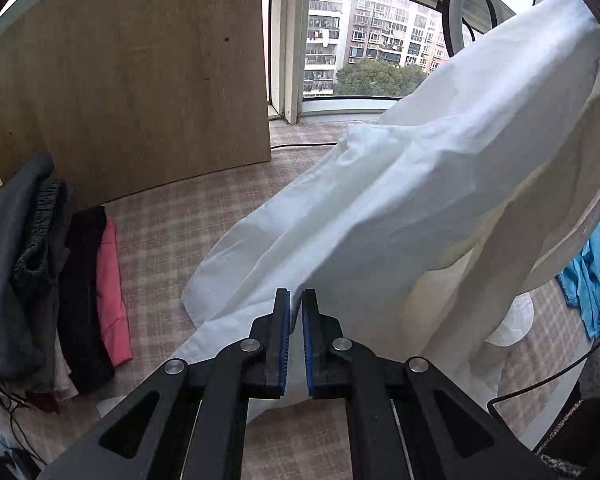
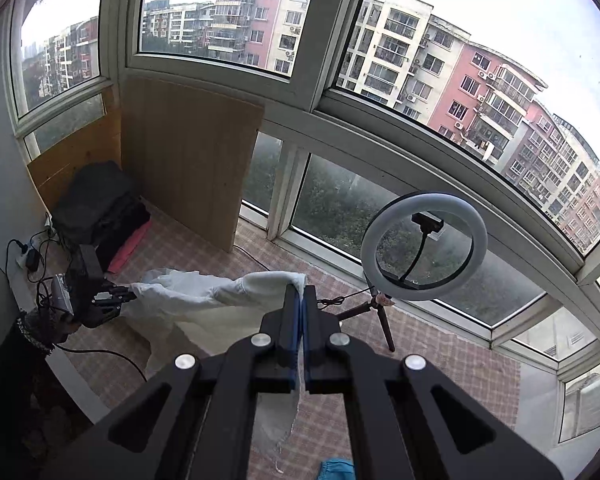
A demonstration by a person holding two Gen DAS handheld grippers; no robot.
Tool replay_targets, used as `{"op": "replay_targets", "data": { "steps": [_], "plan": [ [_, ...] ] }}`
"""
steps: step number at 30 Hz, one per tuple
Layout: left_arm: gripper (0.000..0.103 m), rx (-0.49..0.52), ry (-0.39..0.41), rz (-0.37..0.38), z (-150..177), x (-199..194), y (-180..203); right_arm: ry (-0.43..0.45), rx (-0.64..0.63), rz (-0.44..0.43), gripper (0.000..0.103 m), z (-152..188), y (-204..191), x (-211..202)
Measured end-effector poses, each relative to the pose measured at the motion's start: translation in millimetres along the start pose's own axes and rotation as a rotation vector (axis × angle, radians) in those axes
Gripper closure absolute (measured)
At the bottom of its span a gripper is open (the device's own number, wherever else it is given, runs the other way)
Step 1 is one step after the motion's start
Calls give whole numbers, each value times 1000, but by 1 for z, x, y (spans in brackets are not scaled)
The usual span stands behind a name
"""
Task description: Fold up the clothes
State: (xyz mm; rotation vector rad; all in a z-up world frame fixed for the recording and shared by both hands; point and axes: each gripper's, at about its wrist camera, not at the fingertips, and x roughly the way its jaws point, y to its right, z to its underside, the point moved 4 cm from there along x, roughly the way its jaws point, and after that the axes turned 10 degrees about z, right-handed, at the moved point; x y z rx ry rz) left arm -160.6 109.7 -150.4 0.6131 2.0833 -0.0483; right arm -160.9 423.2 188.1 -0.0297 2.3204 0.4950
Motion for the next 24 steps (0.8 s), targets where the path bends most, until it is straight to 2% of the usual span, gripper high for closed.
{"op": "replay_targets", "data": {
  "steps": [3,4,6,9,11,14,17,20,24],
  "plan": [
    [96,7,52,8,12,-18,32,3,-8,-5,102,2,2,0],
    [91,9,77,16,15,-26,44,5,-10,-9,102,2,3,0],
    [86,8,142,58,18,-44,66,9,-10,-21,102,2,5,0],
    [86,37,167,144,20,-64,105,15,-16,-26,102,3,6,-1],
    [86,104,149,205,17,-70,140,13,-19,-36,102,4,5,0],
    [83,279,112,255,3,-65,193,12,-23,-50,102,7,4,1],
    [83,335,83,202,-20,-54,202,17,-22,-66,102,10,4,-1],
    [84,290,89,119,-41,-52,172,12,-18,-74,102,15,7,-1],
    [84,249,93,44,-63,-49,138,1,-23,-77,102,20,10,2]
  ]
}}
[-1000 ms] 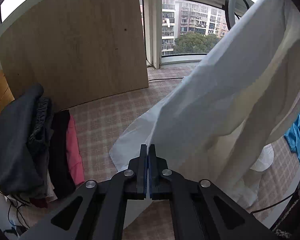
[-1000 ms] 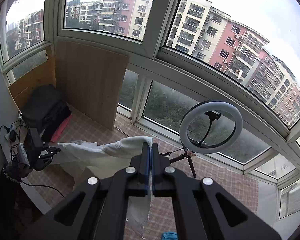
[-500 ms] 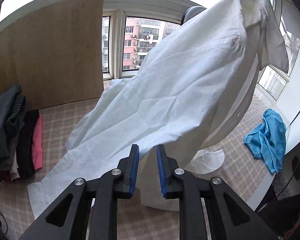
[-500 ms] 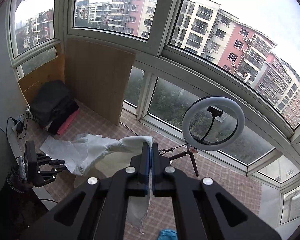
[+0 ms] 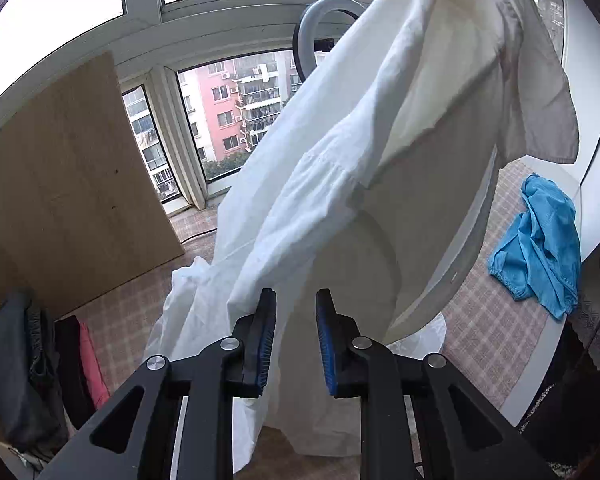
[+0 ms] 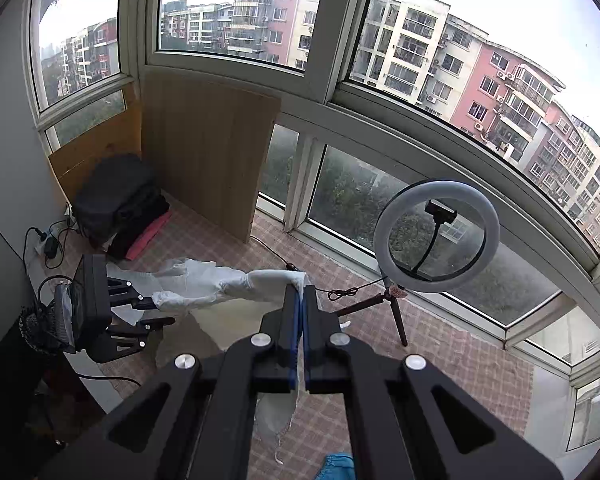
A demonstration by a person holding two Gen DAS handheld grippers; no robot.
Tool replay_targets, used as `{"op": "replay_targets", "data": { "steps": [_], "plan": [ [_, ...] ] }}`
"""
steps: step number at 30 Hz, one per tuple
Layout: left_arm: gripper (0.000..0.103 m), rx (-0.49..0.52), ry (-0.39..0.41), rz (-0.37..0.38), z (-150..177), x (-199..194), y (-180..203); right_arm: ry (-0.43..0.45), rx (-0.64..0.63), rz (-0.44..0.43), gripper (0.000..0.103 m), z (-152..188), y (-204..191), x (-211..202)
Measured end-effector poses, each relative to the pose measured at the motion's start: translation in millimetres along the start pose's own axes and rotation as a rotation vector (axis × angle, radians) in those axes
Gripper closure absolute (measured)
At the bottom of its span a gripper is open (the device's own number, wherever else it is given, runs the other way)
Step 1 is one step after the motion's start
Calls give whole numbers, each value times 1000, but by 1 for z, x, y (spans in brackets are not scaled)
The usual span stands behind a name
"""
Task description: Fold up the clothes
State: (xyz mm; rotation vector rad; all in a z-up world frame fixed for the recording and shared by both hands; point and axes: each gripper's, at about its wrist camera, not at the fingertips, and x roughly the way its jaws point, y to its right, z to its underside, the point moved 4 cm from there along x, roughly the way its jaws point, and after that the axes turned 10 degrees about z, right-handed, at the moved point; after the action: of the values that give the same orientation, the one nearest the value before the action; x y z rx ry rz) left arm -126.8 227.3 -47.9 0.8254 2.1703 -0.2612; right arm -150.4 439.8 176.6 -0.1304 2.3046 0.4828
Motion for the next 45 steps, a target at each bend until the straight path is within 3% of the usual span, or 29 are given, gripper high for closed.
{"op": "replay_targets", "data": {
  "steps": [2,5,8,13,19,22,26,29,30,31,33,37,40,45],
  "plan": [
    [83,-3,0,24,-5,4,-3,-9,-5,-2,102,2,0,4],
    [68,32,-15,107,-8,16,11,-25,7,-12,102,3,5,11],
    [68,82,-47,115,-4,36,27,-47,25,-21,102,5,12,19],
    [68,61,-130,93,7,73,21,-71,39,-20,102,6,19,23],
    [68,56,-170,77,36,81,10,-71,58,-12,102,5,28,17],
    [68,5,-161,36,30,83,-12,-72,51,-11,102,4,27,17],
    [64,-72,-186,121,28,92,-19,-73,48,-9,102,4,24,20],
    [64,-17,-198,165,38,97,1,-75,50,-6,102,5,26,22],
    [72,-10,-200,175,42,97,7,-76,51,-6,102,5,27,23],
    [100,-30,-203,179,45,95,9,-78,52,-2,102,5,29,25],
    [103,-63,-200,188,52,88,15,-82,49,14,102,7,32,28],
    [103,-50,-125,196,67,35,37,-94,80,23,102,14,47,39],
    [103,-30,-98,157,80,-4,45,-101,97,16,102,18,56,44],
    [103,-63,-47,114,72,-39,43,-101,100,6,102,21,59,48]
  ]
}}
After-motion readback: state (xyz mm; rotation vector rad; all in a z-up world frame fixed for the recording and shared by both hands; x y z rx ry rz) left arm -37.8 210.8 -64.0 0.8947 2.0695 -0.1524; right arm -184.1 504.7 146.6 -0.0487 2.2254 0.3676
